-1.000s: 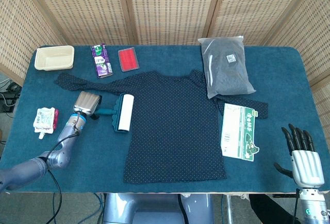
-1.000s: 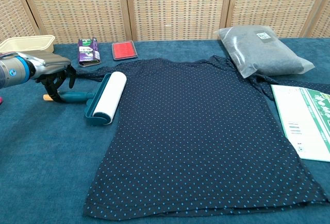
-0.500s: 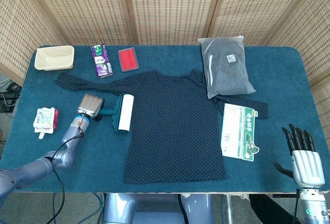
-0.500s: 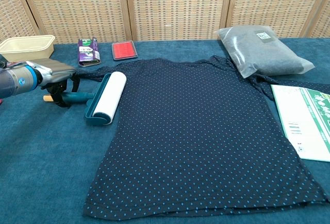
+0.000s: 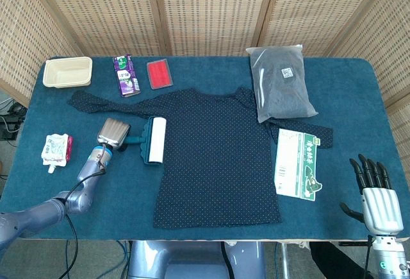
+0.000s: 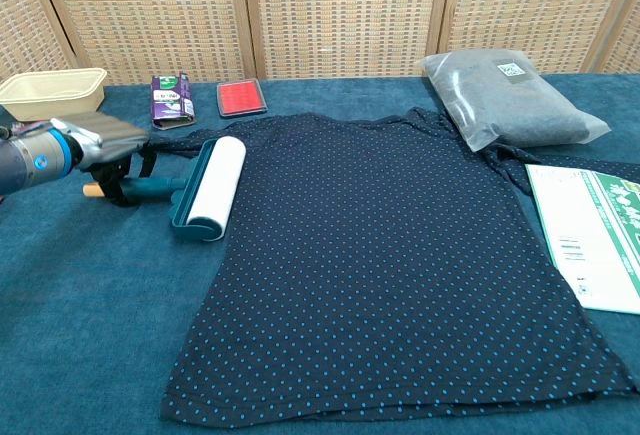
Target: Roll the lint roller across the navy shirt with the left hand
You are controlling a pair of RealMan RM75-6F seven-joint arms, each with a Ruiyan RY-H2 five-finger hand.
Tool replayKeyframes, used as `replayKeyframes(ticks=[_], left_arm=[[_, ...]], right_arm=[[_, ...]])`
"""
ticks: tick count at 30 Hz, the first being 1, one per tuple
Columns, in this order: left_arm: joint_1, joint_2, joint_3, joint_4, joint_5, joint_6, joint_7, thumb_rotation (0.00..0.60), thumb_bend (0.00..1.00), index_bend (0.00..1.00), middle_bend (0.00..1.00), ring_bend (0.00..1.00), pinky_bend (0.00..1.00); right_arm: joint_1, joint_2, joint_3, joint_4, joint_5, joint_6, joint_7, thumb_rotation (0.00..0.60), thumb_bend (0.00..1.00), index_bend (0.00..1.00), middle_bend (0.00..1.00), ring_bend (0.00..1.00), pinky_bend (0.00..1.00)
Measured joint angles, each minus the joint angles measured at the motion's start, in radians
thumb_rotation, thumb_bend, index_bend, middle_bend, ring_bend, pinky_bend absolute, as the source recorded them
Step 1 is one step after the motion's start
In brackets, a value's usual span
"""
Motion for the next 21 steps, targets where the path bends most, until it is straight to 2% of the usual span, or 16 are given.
replayKeyframes(ticks=[4,8,14,21], left_arm=[[-0.016,0.067,-0.011,-0.089,-0.005,0.017,0.038,0.6,0.99,0.87,0.7,0.59,0.64],[-0.049,0.153,-0.02,-0.218,-0.065,0.028,0.126,0.6,1.0,0.88,0.7,0.59,0.63],[-0.138,0.256,-0.012,-0.379,-0.277,0.031,0.273,0.6,1.0,0.89,0.69,0.59,0.61],[-0.257,0.297,0.039,-0.465,-0.469,0.056,0.399,0.6,1.0,0.9,0.66,0.57,0.59]], right_arm=[[-0.001,0.003,-0.001,-0.003,-0.002,0.002,0.004,0.6,0.11,0.0,0.0,0.0,0.0],[-0.001,0.008,0.0,-0.006,-0.003,0.005,0.013,0.6,0.11,0.0,0.0,0.0,0.0],[-0.005,0.021,0.004,-0.01,-0.001,0.012,0.038,0.6,0.11,0.0,0.0,0.0,0.0],[-0.005,0.027,0.007,-0.01,0.005,0.009,0.052,0.6,0.11,0.0,0.0,0.0,0.0]])
